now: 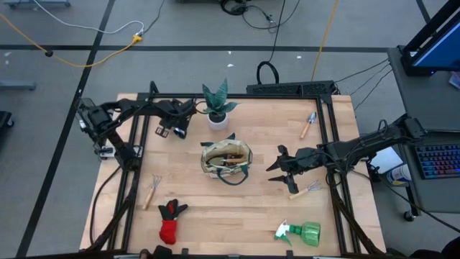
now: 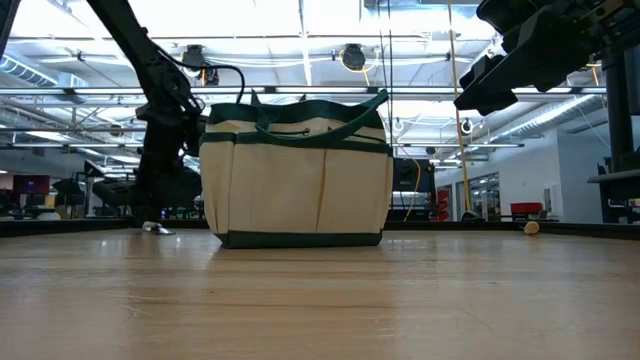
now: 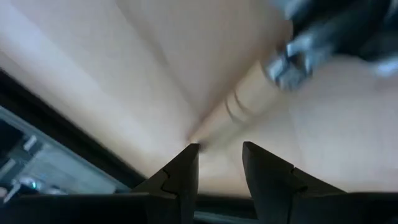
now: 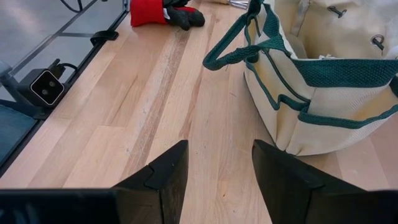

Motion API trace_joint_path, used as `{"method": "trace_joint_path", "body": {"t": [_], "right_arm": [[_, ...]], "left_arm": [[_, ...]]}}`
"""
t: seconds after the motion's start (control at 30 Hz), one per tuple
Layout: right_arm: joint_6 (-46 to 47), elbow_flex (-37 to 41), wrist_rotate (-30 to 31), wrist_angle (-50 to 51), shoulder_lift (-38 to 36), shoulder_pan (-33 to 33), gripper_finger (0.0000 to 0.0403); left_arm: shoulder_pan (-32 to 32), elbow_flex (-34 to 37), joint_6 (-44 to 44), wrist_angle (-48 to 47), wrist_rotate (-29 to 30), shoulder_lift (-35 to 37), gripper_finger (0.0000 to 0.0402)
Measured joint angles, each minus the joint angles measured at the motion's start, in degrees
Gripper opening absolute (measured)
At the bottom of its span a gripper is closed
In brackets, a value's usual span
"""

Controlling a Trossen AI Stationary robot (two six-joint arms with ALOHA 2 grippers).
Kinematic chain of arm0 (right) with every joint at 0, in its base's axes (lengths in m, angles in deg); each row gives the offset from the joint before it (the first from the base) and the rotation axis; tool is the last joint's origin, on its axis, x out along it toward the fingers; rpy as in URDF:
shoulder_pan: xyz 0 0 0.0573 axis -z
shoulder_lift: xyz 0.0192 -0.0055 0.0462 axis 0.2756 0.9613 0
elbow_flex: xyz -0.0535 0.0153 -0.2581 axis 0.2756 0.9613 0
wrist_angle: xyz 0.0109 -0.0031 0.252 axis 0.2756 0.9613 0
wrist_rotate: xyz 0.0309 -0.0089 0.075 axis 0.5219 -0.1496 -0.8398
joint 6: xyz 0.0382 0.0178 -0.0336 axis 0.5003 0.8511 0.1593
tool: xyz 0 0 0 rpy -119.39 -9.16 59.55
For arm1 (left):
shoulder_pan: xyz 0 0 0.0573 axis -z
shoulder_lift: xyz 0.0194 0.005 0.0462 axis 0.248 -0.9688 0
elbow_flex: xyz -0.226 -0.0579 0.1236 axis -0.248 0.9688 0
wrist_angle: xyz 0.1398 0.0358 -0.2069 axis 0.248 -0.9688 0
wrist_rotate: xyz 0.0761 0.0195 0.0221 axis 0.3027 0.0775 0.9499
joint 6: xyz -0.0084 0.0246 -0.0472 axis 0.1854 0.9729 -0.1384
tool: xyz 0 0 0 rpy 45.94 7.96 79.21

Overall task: Pick & Place Garden tools in Gardening bag
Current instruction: Put the left trowel into the gardening bag

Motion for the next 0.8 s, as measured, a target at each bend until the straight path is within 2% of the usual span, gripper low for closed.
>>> {"method": "trace_joint_path", "body": {"t": [0.4,0.5,0.63,0.8], "right_arm": [[0.01,0.00,-0.01,-0.02,0.00,0.00,0.0169],[0.01,0.00,0.00,-0.02,0.00,0.00,0.0169],[0.01,0.00,0.01,-0.02,0.00,0.00,0.0169],[0.01,0.00,-0.01,-0.01,0.00,-0.02,0.0169]], "left_arm": [[1.74,0.02,0.23,2.43,-4.74,0.01,0.0127],[1.76,0.02,-0.37,2.29,-5.09,0.01,0.0109],[1.80,-0.02,-3.45,1.92,-5.36,0.05,0.0064],[1.99,-0.02,-10.24,1.22,-5.38,0.06,0.0060]]}}
